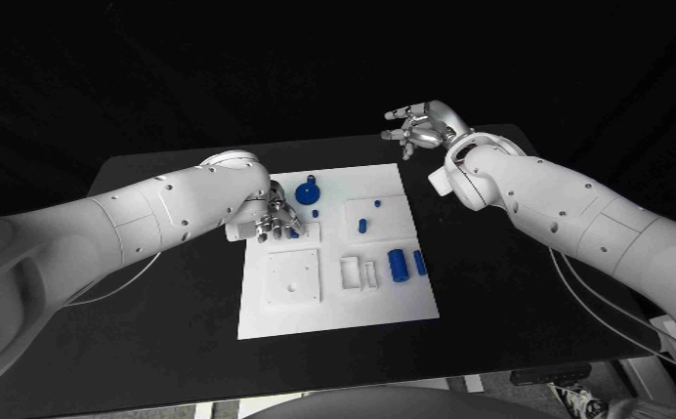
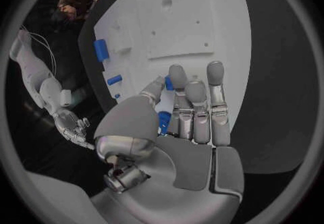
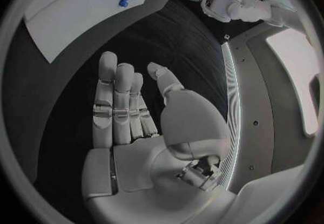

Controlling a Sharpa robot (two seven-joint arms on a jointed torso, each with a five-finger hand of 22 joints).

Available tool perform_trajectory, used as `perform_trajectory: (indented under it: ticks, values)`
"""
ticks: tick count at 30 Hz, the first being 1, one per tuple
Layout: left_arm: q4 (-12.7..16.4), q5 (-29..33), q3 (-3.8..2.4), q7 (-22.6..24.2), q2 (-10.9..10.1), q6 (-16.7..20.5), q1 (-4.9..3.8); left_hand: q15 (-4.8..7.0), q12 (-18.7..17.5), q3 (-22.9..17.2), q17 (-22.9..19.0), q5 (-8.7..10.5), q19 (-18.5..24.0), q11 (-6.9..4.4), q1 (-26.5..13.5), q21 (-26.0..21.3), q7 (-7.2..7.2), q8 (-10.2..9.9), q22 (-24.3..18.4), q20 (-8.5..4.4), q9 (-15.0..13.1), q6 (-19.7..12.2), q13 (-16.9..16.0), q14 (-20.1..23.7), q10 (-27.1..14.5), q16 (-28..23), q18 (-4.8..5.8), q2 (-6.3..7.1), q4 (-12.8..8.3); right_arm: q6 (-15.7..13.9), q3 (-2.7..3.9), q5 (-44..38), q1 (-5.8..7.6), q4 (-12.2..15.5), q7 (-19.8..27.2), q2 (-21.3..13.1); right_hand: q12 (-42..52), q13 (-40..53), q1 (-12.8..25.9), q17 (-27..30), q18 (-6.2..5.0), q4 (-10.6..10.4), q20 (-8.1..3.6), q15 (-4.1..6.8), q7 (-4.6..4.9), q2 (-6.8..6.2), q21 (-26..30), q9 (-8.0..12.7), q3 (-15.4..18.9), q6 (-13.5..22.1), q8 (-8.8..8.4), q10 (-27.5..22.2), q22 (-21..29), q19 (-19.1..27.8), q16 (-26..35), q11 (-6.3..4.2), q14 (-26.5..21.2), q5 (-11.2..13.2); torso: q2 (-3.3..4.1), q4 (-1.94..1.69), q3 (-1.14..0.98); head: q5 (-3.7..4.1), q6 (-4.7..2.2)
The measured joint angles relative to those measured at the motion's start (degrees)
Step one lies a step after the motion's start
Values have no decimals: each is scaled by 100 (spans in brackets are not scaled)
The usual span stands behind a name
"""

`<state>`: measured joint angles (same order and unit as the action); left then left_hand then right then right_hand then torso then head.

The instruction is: Assemble the parts on the task board

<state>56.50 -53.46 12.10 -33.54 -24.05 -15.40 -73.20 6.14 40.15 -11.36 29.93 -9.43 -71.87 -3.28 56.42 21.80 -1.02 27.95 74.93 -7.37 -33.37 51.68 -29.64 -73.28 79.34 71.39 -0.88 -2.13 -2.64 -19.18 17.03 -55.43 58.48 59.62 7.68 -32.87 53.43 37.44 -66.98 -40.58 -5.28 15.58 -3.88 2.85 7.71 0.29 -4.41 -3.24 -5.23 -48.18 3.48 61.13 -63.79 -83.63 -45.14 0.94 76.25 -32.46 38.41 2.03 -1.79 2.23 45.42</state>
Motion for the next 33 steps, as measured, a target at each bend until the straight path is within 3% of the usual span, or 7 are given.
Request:
perform_trajectory:
  ticks: [4,9,17,19,22,27,33]
  values:
    - [0,-10,1,0,-18,46,9,0,0,13,-15,148,0,0,-56,-22,0,26,0,0,0,0,0,0,0,0,0,226,213,0,0,0,-3,-1,0,2,0,-1,0,1,0,0,0,0,-1,0,0,0,0,0,0,0,0,0,0,0,0,-14,-1,-1,0,0,-7]
    - [10,-27,0,6,-61,106,16,0,0,-162,-27,151,-21,0,-72,-45,0,50,-1,21,6,0,10,0,0,0,0,503,510,0,0,-1,-10,-3,0,1,0,-6,0,5,0,0,0,0,-1,0,0,0,0,-1,0,0,1,0,0,0,0,-22,-2,-1,1,3,-9]
    - [79,-47,-17,8,-163,171,19,0,0,-338,-42,151,-21,0,-133,-45,-20,50,-1,21,6,-20,10,0,0,0,0,751,837,0,0,-1,-23,-8,0,-5,0,-5,0,5,0,0,0,0,-9,0,0,5,0,51,0,0,7,0,0,0,0,-22,-4,-13,2,-2,-14]
    - [99,-47,-24,11,-190,188,19,0,0,-407,-47,171,-20,0,-190,-45,-20,50,-1,21,16,-20,15,0,0,0,0,869,1045,0,0,-2,-23,-14,0,-6,0,-5,0,5,0,0,0,0,-9,0,0,5,0,51,0,0,7,0,0,0,0,-22,-4,-13,2,-7,-21]
    - [134,-43,-42,14,-228,205,19,0,0,-468,-48,174,-20,0,-230,-45,-20,50,-2,21,19,-20,15,0,0,0,0,909,1215,0,0,-2,-25,-28,0,-11,0,-5,0,5,0,0,0,0,-9,0,0,5,0,51,0,0,7,0,0,0,0,-22,-4,-13,2,-14,-26]
    - [248,4,-142,16,-338,220,19,0,0,-469,-47,174,-20,0,-229,-45,-20,50,-2,21,19,-20,15,0,0,0,0,908,1215,-1,0,-2,-28,-49,0,-27,0,-5,0,5,0,0,0,0,-9,0,0,4,0,51,0,0,7,0,0,0,0,-22,-3,-12,4,-25,-34]
    - [536,124,-344,19,-560,242,2,-6,0,-397,-58,174,-20,31,-257,-75,-20,68,-2,21,19,-20,24,5,-31,0,1,872,1052,-1,0,-2,-31,-58,0,-42,0,-10,0,4,0,0,0,0,-9,0,0,4,0,51,0,0,7,0,0,0,0,-22,-3,-12,2,-36,-58]
